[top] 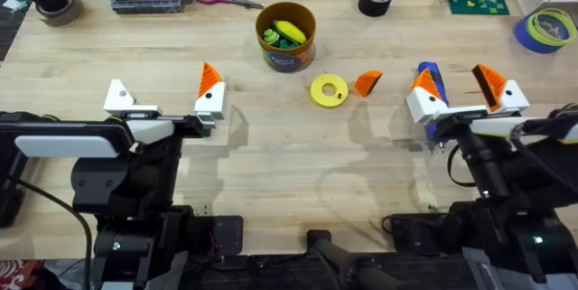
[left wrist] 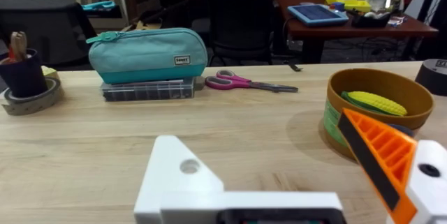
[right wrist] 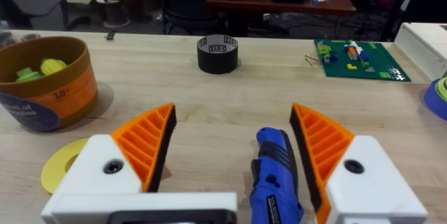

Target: Pick up the gripper from the table and insert it into the empty holder that is missing its gripper. Then pick up a screw, insert it into the mounting hole, and use the screwdriver to tighten it. Finally, clean up the table by picking up the vegetable and placing it into the bucket.

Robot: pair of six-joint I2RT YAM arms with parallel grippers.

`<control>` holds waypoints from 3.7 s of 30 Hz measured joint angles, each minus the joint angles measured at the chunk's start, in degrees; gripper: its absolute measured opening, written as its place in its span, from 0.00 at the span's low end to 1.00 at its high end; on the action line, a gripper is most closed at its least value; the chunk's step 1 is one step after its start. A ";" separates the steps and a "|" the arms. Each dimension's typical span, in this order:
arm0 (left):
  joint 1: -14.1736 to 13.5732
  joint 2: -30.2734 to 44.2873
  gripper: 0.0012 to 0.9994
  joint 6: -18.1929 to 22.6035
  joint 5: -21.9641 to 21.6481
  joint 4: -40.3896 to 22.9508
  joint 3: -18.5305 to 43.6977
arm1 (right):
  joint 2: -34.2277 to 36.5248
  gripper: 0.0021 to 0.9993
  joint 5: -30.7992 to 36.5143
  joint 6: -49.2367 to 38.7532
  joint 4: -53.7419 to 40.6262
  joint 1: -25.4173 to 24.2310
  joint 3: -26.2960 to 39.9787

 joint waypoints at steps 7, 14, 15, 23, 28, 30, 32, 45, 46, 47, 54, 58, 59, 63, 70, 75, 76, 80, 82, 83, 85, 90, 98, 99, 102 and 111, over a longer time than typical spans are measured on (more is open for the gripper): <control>0.00 0.00 0.99 0.02 0.00 0.02 0.00 | 0.00 1.00 -0.02 -0.02 0.02 0.00 0.00; 0.00 0.00 0.99 0.02 -0.07 5.54 0.02 | 0.00 1.00 -0.45 0.00 5.69 0.00 -0.02; 0.00 -0.01 0.99 0.02 -0.07 5.62 0.07 | 0.00 1.00 -0.51 -0.02 7.29 0.00 0.00; 0.00 0.44 0.99 -2.05 -0.04 -4.04 7.32 | 0.09 1.00 -0.70 -0.02 3.88 0.00 6.95; 0.00 5.36 0.99 -3.13 -0.07 -11.90 18.73 | 1.53 1.00 -0.87 -0.02 -5.53 0.01 17.60; 0.00 14.09 0.99 -3.46 -0.05 -19.42 29.29 | 6.10 1.00 -0.96 -0.02 -9.68 0.11 25.04; 0.00 19.62 0.99 -3.48 -0.06 -23.26 34.72 | 9.45 1.00 -1.07 -0.02 -11.90 0.11 28.78; 0.00 51.87 0.99 -3.48 0.15 -43.28 60.83 | 38.27 1.00 -4.81 -0.31 -37.78 0.11 52.01; 0.00 53.52 0.99 -3.48 0.17 -44.20 61.55 | 40.13 1.00 -4.96 -0.33 -39.24 0.11 53.09; 0.00 55.31 0.99 -3.48 0.19 -45.27 62.19 | 42.39 1.00 -5.14 -0.44 -41.29 0.11 54.50; 0.00 63.68 0.99 -3.48 0.20 -47.74 62.95 | 51.95 1.00 -5.35 -1.75 -52.58 0.11 62.04; 0.00 65.58 0.99 -3.48 0.20 -47.82 62.95 | 52.98 1.00 -5.38 -2.17 -52.72 0.11 62.75; 0.00 65.68 0.99 -3.48 0.20 -47.81 62.95 | 52.98 1.00 -5.38 -2.23 -52.73 0.11 62.76; 0.00 65.66 0.99 -3.52 0.22 -47.76 62.95 | 52.98 1.00 -5.38 -2.53 -52.74 0.11 62.90; 0.00 65.68 0.99 -3.41 1.33 -54.27 63.06 | 52.98 1.00 -5.38 -2.64 -52.46 0.11 62.93; 0.00 68.14 0.93 -4.41 1.92 -62.80 63.08 | 52.98 1.00 -5.38 -2.67 -52.19 0.11 62.95; 0.00 69.36 0.93 -4.73 1.96 -64.22 63.08 | 52.98 1.00 -5.38 -2.67 -52.17 0.11 62.97; 0.00 74.34 0.93 -5.16 2.14 -66.55 63.06 | 52.98 1.00 -5.38 -2.80 -52.13 0.11 63.01; 0.00 76.63 0.93 -5.21 2.16 -65.72 62.80 | 52.98 1.00 -5.38 -2.80 -52.14 0.11 63.01; 0.00 77.67 0.93 -5.22 2.34 -64.82 62.38 | 52.98 1.00 -5.38 -2.80 -52.13 0.11 63.01; 0.00 79.60 0.91 -5.39 3.13 -63.22 61.41 | 52.98 1.00 -5.38 -2.80 -52.13 0.11 63.01; 0.00 84.96 0.92 -5.47 4.20 -59.66 59.21 | 52.98 1.00 -5.38 -2.81 -52.13 0.11 63.01; 0.00 91.84 0.92 -5.60 4.47 -55.95 57.28 | 52.98 1.00 -5.38 -2.81 -52.13 0.11 63.01; 0.00 92.35 0.92 -5.60 4.38 -55.45 57.18 | 52.98 1.00 -5.38 -2.82 -52.13 0.11 63.01; 0.00 93.27 0.92 -5.55 3.79 -54.41 57.13 | 52.98 1.00 -5.38 -2.82 -52.13 0.11 63.01; 0.00 93.68 0.47 -5.30 0.47 -53.75 57.11 | 52.98 1.00 -5.38 -2.81 -52.13 0.11 63.01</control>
